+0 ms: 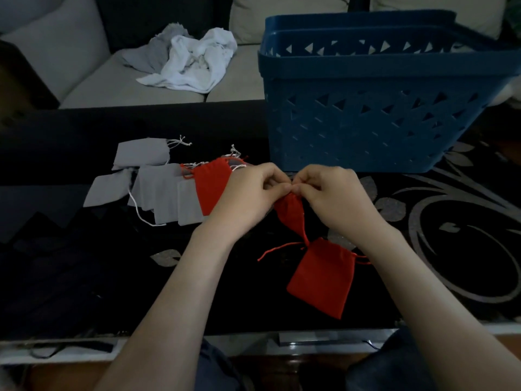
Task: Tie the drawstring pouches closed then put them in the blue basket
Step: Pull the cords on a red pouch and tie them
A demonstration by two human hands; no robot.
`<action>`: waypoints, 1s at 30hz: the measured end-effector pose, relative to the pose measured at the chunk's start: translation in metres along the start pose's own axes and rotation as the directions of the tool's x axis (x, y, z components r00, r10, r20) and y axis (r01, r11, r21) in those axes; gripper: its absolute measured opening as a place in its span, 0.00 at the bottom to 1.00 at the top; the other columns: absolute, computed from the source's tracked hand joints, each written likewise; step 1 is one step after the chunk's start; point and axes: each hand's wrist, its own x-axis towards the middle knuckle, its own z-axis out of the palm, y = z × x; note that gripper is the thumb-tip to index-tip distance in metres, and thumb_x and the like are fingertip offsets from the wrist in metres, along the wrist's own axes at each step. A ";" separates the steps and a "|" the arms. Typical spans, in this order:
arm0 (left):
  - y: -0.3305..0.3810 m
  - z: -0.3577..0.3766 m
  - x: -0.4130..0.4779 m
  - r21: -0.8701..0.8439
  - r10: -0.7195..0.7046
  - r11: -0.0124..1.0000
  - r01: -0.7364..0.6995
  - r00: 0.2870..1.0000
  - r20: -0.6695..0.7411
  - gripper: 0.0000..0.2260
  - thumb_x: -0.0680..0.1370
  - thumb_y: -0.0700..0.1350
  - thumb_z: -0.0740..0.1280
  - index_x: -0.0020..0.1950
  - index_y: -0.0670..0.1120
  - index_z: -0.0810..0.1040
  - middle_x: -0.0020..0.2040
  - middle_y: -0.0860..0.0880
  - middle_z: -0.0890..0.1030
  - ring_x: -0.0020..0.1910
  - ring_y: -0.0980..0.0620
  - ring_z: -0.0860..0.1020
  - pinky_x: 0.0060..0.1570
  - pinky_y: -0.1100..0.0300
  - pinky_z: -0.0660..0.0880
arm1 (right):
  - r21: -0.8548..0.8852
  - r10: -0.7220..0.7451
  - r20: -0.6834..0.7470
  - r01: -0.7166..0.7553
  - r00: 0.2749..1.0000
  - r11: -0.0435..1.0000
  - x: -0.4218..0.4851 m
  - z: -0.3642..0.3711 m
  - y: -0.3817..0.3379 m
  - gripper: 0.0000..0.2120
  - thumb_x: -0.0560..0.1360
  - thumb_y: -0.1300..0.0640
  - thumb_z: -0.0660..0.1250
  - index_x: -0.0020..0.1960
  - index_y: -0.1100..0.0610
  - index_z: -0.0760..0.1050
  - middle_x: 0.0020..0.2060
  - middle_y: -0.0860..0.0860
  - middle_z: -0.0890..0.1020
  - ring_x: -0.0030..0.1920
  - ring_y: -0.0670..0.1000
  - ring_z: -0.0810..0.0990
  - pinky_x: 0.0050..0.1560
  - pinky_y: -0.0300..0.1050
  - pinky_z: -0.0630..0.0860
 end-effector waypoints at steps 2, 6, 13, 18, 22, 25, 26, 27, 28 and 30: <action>0.001 0.000 0.000 0.060 0.023 0.998 -0.023 1.000 0.003 0.01 0.75 0.42 0.70 0.44 0.48 0.81 0.39 0.51 0.82 0.37 0.61 0.77 0.38 0.74 0.70 | 0.002 0.007 -0.013 -0.007 1.000 1.000 0.000 0.001 0.000 0.06 0.74 0.60 0.68 0.39 0.53 0.77 0.33 0.46 0.80 0.36 0.44 0.78 0.38 0.32 0.71; 0.003 0.003 0.001 0.170 0.074 0.983 -0.069 0.997 -0.022 0.01 0.75 0.41 0.70 0.46 0.45 0.80 0.37 0.53 0.79 0.35 0.63 0.75 0.37 0.75 0.68 | 0.050 0.039 -0.022 -0.038 0.999 0.998 0.001 0.003 0.001 0.07 0.74 0.62 0.68 0.39 0.54 0.76 0.31 0.43 0.77 0.34 0.41 0.75 0.37 0.28 0.68; 0.009 0.013 0.003 0.359 0.153 0.924 -0.133 0.988 -0.029 0.03 0.76 0.40 0.66 0.49 0.42 0.77 0.42 0.49 0.78 0.47 0.48 0.77 0.49 0.52 0.72 | 0.064 0.070 -0.066 -0.066 0.995 0.996 0.004 0.007 0.001 0.05 0.74 0.63 0.68 0.40 0.58 0.76 0.32 0.45 0.77 0.34 0.41 0.74 0.36 0.28 0.68; 0.010 0.020 0.003 0.468 0.211 0.870 -0.157 0.975 -0.065 0.05 0.78 0.41 0.63 0.52 0.40 0.75 0.47 0.45 0.77 0.49 0.46 0.72 0.50 0.55 0.66 | 0.070 0.084 -0.073 -0.079 0.994 0.994 0.004 0.006 -0.001 0.05 0.75 0.63 0.65 0.41 0.58 0.75 0.33 0.45 0.76 0.34 0.41 0.74 0.35 0.27 0.68; 0.004 0.019 0.000 0.397 0.319 0.888 -0.231 0.932 -0.173 0.03 0.76 0.38 0.65 0.48 0.40 0.74 0.41 0.50 0.71 0.44 0.50 0.69 0.46 0.59 0.65 | 0.198 0.096 -0.032 -0.088 0.995 0.976 0.003 0.002 -0.002 0.09 0.80 0.61 0.59 0.43 0.52 0.75 0.36 0.44 0.78 0.36 0.39 0.76 0.38 0.28 0.70; 0.001 0.017 -0.001 0.320 0.351 0.908 -0.272 0.909 -0.226 0.03 0.76 0.38 0.66 0.48 0.41 0.74 0.42 0.52 0.72 0.44 0.53 0.69 0.46 0.64 0.65 | 0.359 0.124 -0.013 -0.111 0.992 0.927 0.002 -0.006 -0.002 0.14 0.81 0.61 0.55 0.48 0.49 0.77 0.37 0.45 0.79 0.38 0.40 0.77 0.42 0.37 0.74; 0.002 0.017 -0.001 0.297 0.365 0.910 -0.290 0.900 -0.239 0.03 0.76 0.38 0.66 0.48 0.41 0.74 0.43 0.52 0.72 0.45 0.54 0.69 0.46 0.65 0.65 | 0.397 0.123 0.001 -0.113 0.992 0.911 0.002 -0.009 -0.002 0.14 0.81 0.62 0.55 0.51 0.51 0.77 0.37 0.45 0.79 0.37 0.40 0.77 0.41 0.37 0.74; 0.004 0.017 -0.002 0.273 0.378 0.911 -0.309 0.891 -0.251 0.03 0.76 0.38 0.66 0.48 0.41 0.74 0.43 0.53 0.72 0.45 0.55 0.69 0.46 0.67 0.65 | 0.417 0.107 0.018 -0.104 0.994 0.903 0.002 -0.012 -0.003 0.13 0.81 0.63 0.55 0.53 0.53 0.78 0.37 0.45 0.80 0.37 0.38 0.77 0.41 0.35 0.74; 0.006 0.018 -0.002 0.249 0.388 0.912 -0.326 0.883 -0.263 0.03 0.76 0.38 0.66 0.48 0.42 0.74 0.43 0.54 0.72 0.45 0.56 0.69 0.46 0.68 0.66 | 0.424 0.075 0.034 -0.082 0.997 0.902 0.001 -0.014 -0.004 0.12 0.81 0.63 0.57 0.54 0.55 0.78 0.38 0.45 0.80 0.36 0.37 0.76 0.40 0.33 0.73; 0.007 0.018 -0.004 0.218 0.400 0.912 -0.348 0.870 -0.287 0.03 0.75 0.38 0.66 0.48 0.42 0.75 0.43 0.55 0.72 0.44 0.58 0.69 0.47 0.72 0.65 | 0.428 -0.004 0.055 -0.020 0.998 0.903 0.001 -0.017 -0.005 0.10 0.79 0.65 0.60 0.54 0.58 0.79 0.40 0.46 0.80 0.37 0.36 0.77 0.40 0.31 0.72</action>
